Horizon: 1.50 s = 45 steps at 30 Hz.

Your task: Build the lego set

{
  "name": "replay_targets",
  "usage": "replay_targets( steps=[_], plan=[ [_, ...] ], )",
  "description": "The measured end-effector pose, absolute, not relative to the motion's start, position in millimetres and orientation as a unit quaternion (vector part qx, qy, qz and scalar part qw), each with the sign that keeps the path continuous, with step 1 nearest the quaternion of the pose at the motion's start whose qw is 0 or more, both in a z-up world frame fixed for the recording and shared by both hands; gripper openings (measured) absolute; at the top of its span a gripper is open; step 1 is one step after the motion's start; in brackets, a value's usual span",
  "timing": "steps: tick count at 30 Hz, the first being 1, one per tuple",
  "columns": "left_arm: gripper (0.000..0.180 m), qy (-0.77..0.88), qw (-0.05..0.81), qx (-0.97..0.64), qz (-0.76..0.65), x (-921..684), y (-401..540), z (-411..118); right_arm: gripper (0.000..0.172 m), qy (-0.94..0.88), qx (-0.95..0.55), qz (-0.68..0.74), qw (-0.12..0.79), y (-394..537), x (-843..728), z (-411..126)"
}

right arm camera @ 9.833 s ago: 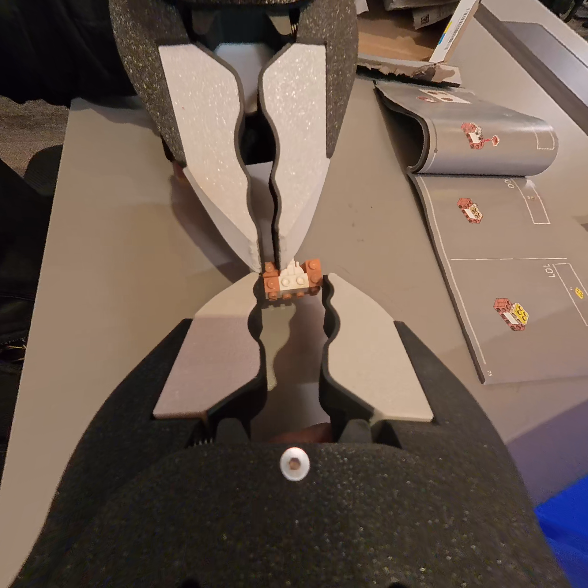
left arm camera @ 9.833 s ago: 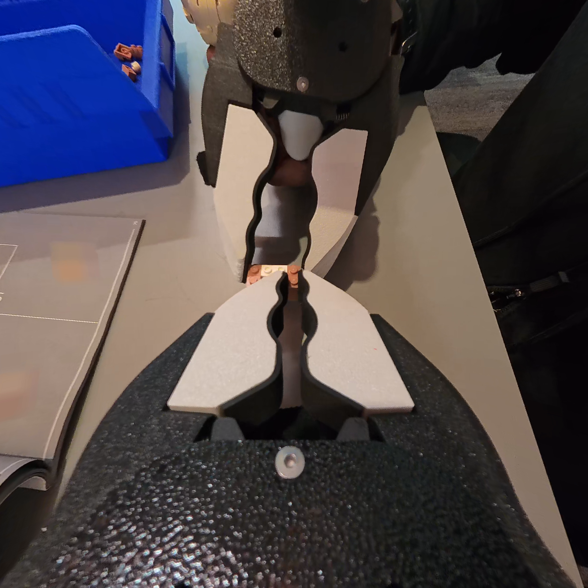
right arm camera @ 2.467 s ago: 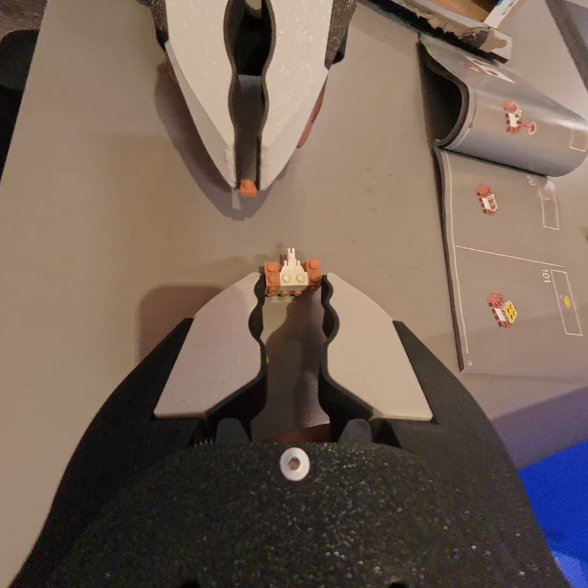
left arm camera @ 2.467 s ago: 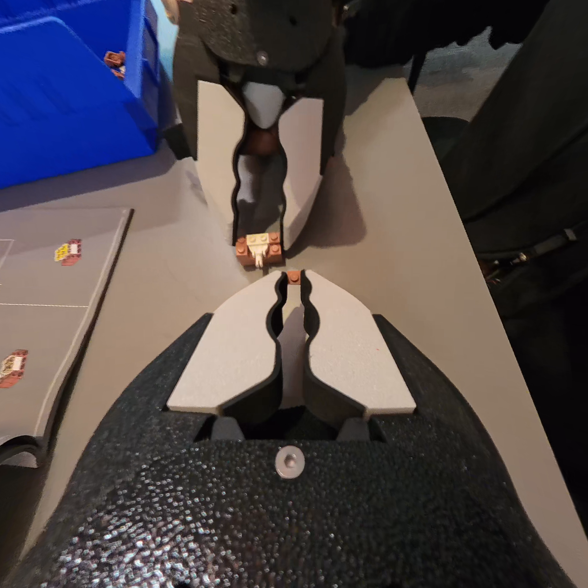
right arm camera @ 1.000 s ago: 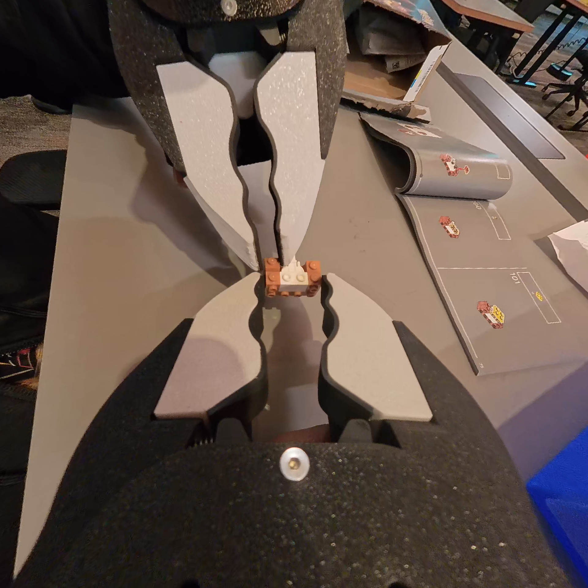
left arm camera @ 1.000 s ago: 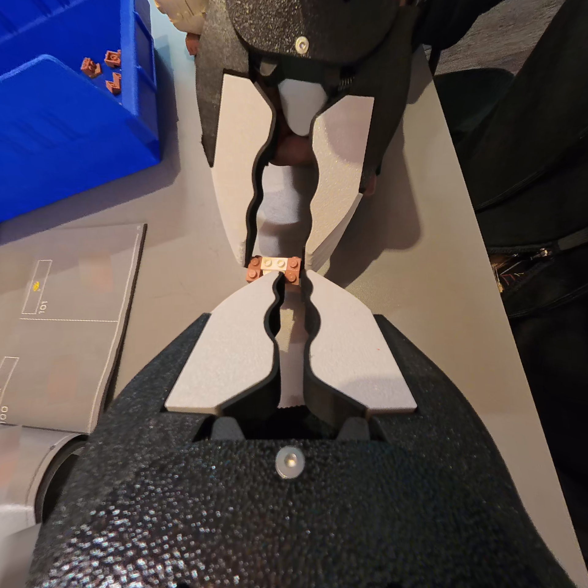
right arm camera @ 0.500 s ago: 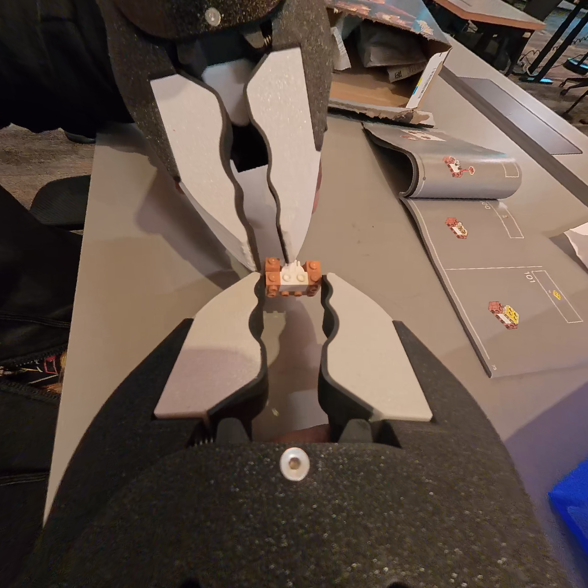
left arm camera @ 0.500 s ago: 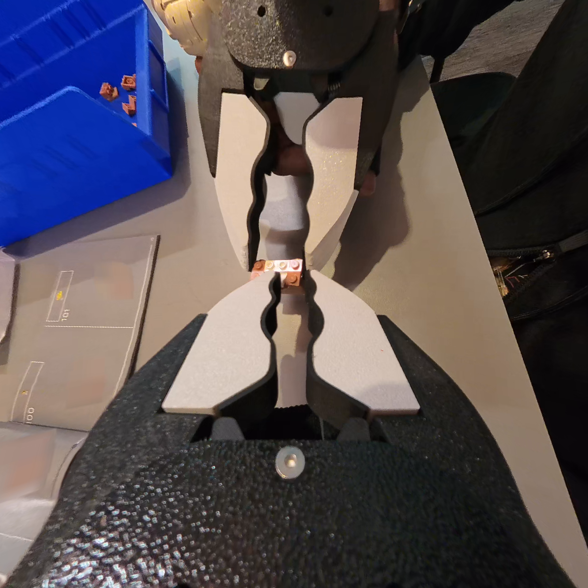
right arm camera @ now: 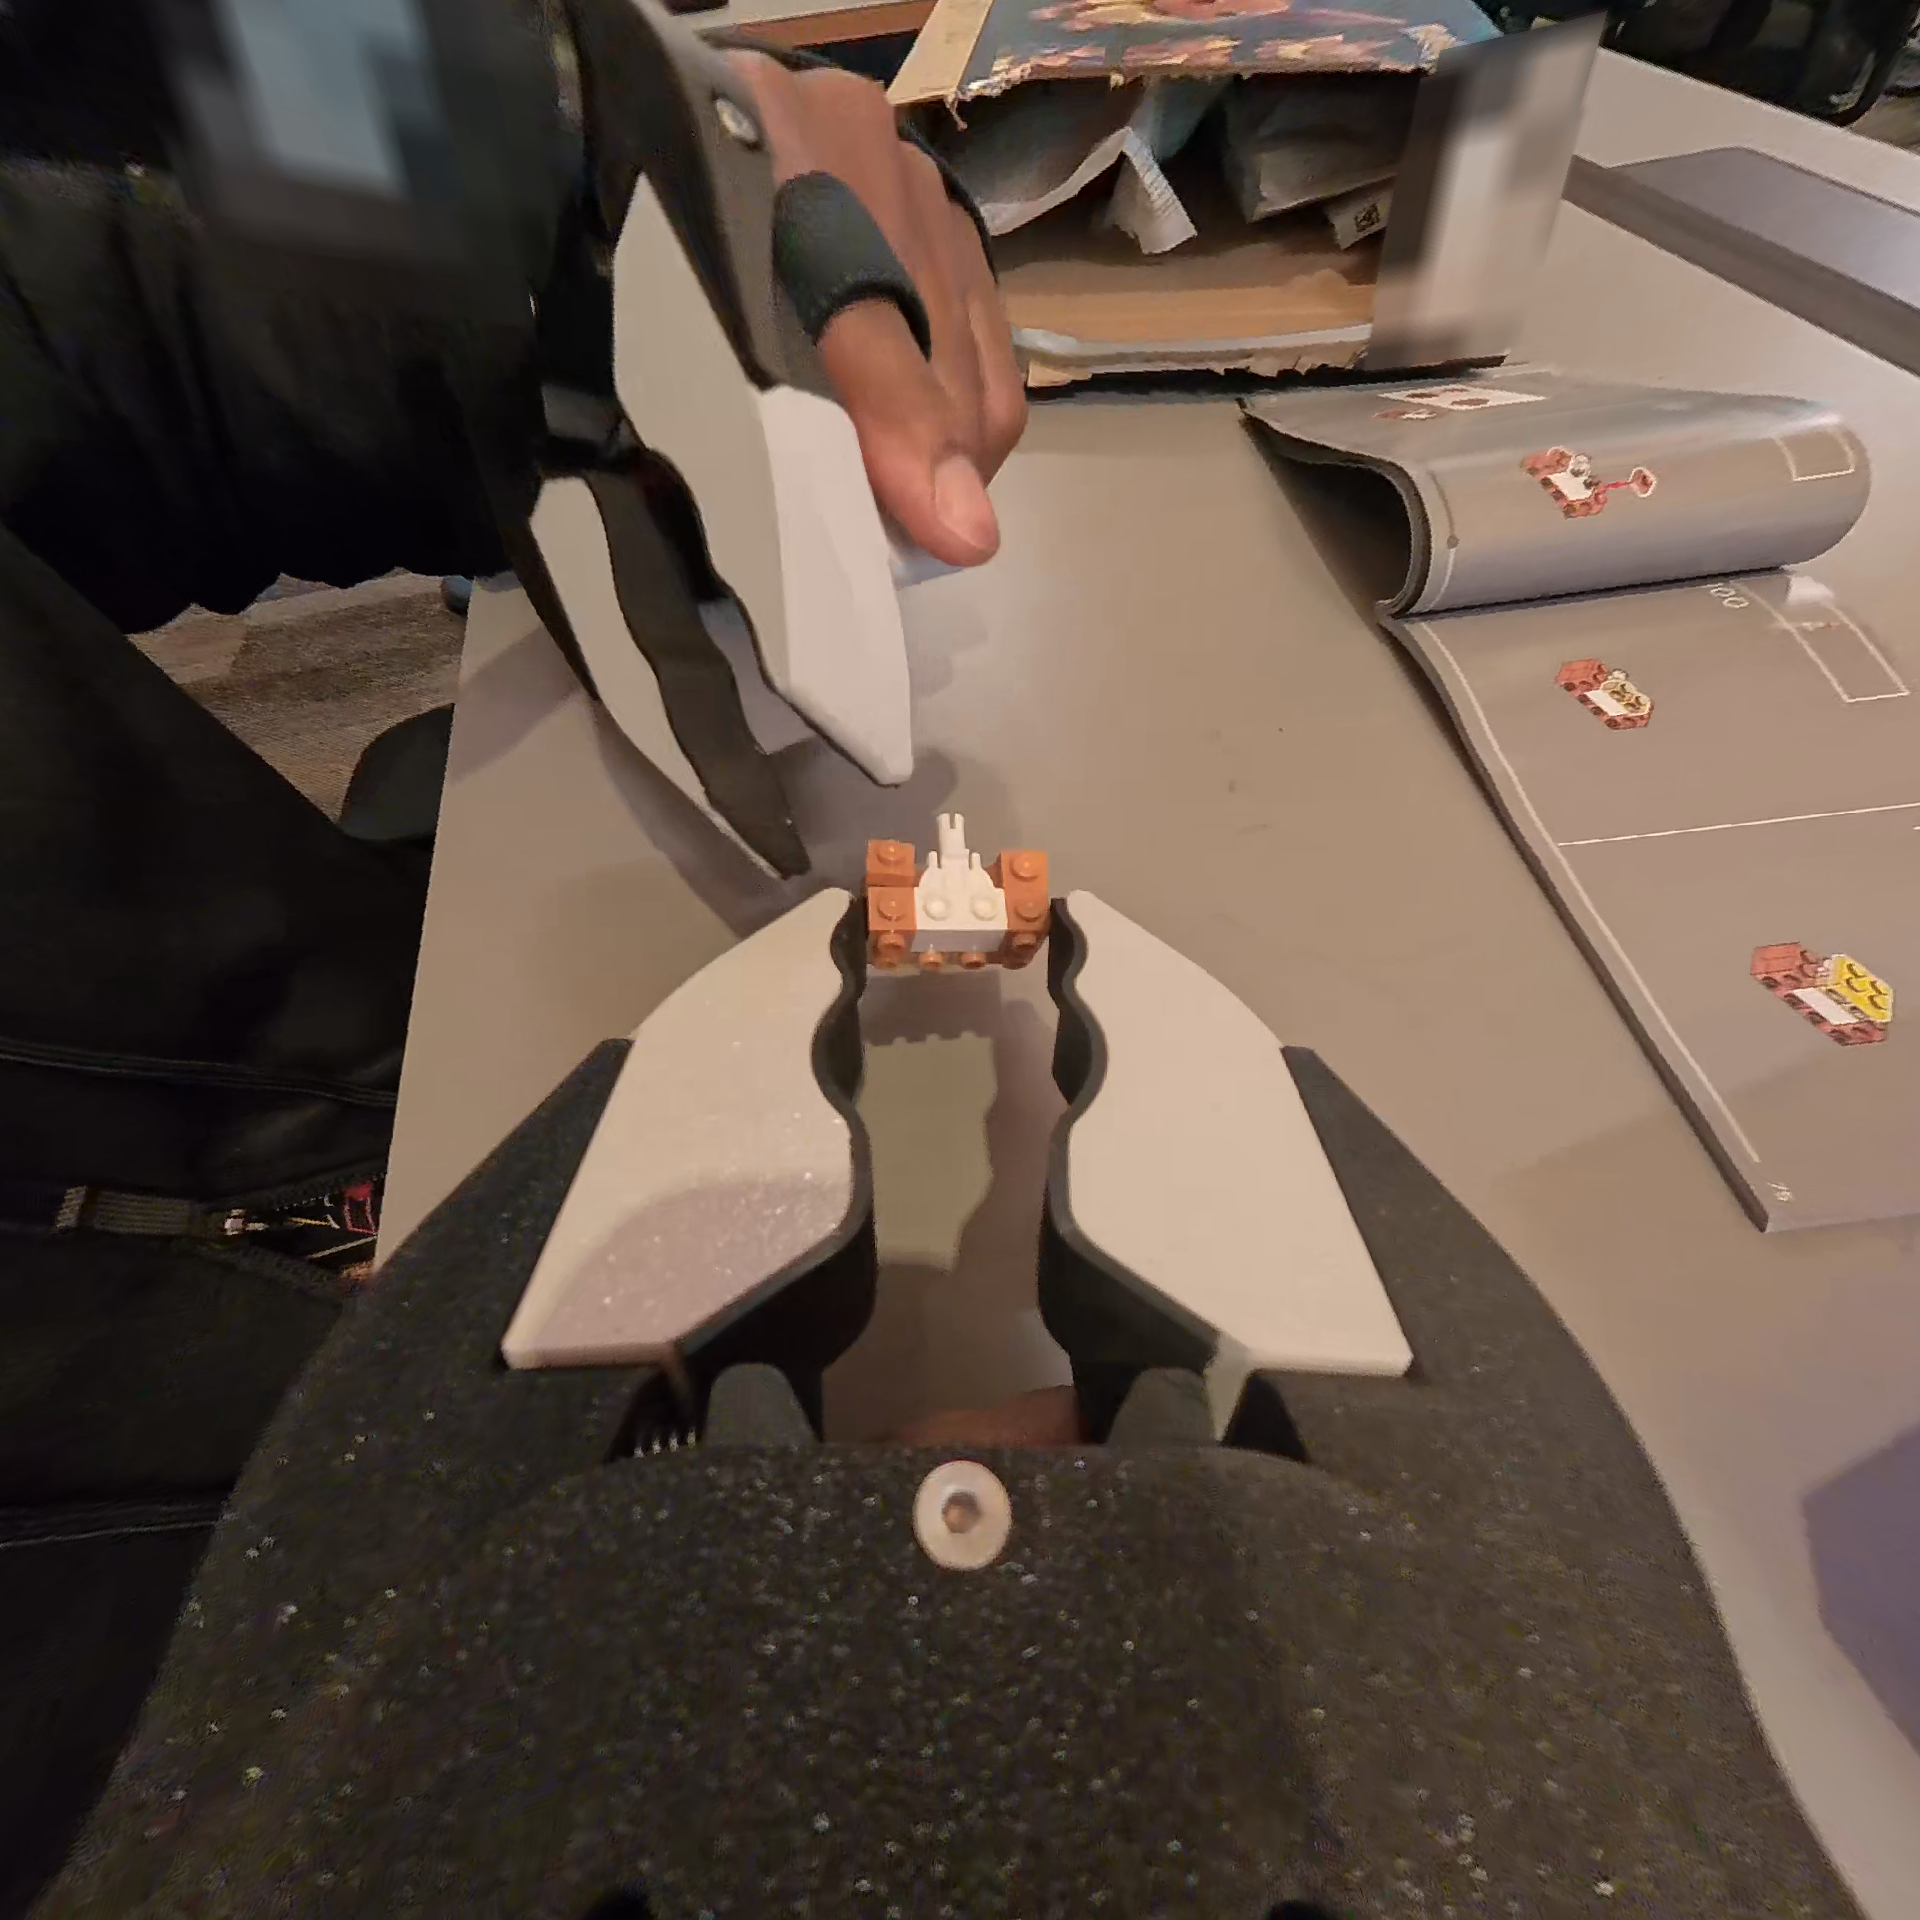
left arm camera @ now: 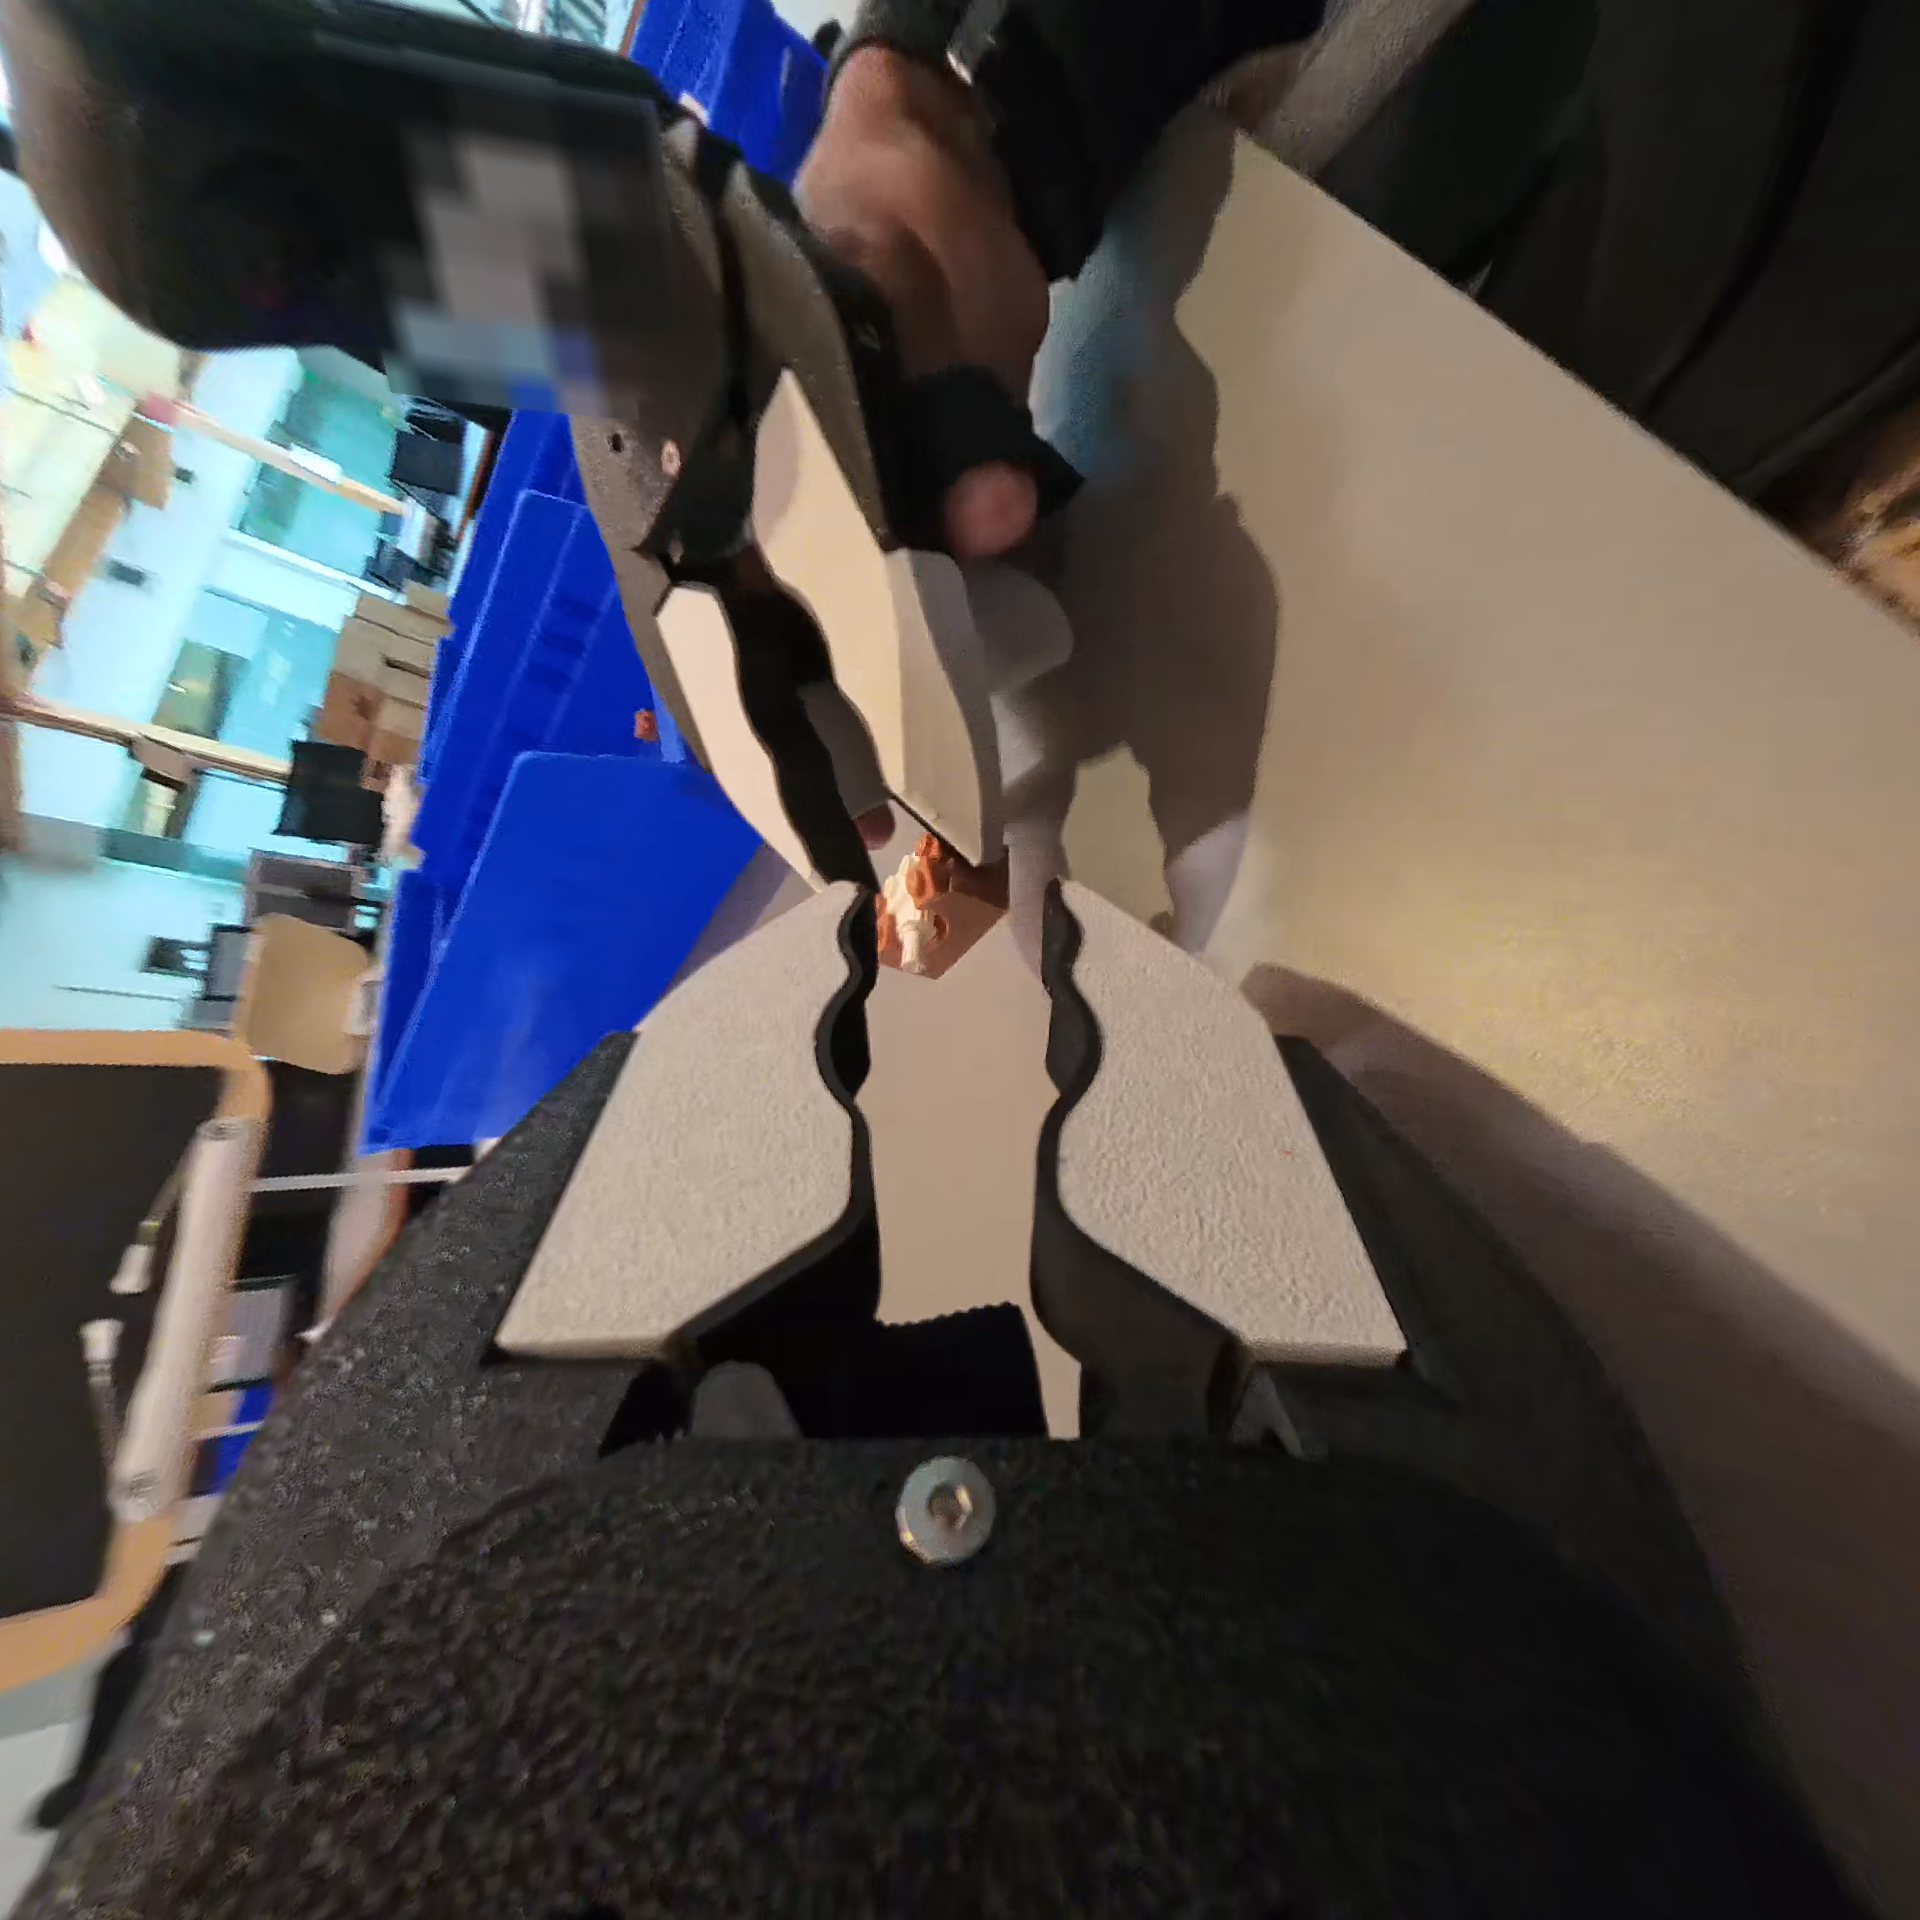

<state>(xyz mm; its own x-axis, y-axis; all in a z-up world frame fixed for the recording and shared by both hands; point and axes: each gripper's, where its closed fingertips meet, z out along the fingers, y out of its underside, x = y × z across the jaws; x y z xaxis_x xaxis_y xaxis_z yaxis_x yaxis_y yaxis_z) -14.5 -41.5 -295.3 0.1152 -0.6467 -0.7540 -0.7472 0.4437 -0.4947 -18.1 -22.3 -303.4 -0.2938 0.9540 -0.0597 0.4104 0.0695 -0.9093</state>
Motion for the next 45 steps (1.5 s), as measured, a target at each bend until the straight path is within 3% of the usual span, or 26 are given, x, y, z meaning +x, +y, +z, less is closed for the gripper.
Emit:
replay_targets(
  steps=[12, 20, 38, 45],
  plan=[
    [0.031, 0.691, 0.556, -0.401, 0.228, -13.0, -28.2, -296.9, 0.033, -0.659, -0.514, 0.469, 0.285, -25.2, -17.9, -301.7],
    [0.020, 0.701, 0.549, -0.362, 0.277, -9.6, -27.8, -299.7, 0.033, -0.656, -0.517, 0.471, 0.283, -26.5, -18.4, -301.4],
    [0.018, 0.693, 0.554, -0.386, 0.253, -9.1, -33.0, -300.7, 0.033, -0.661, -0.514, 0.471, 0.276, -30.5, -18.6, -301.8],
    [0.019, 0.631, 0.590, -0.471, 0.176, -12.0, -24.7, -290.3, 0.033, -0.652, -0.490, 0.471, 0.336, -20.8, -19.0, -286.9]
  ],
)
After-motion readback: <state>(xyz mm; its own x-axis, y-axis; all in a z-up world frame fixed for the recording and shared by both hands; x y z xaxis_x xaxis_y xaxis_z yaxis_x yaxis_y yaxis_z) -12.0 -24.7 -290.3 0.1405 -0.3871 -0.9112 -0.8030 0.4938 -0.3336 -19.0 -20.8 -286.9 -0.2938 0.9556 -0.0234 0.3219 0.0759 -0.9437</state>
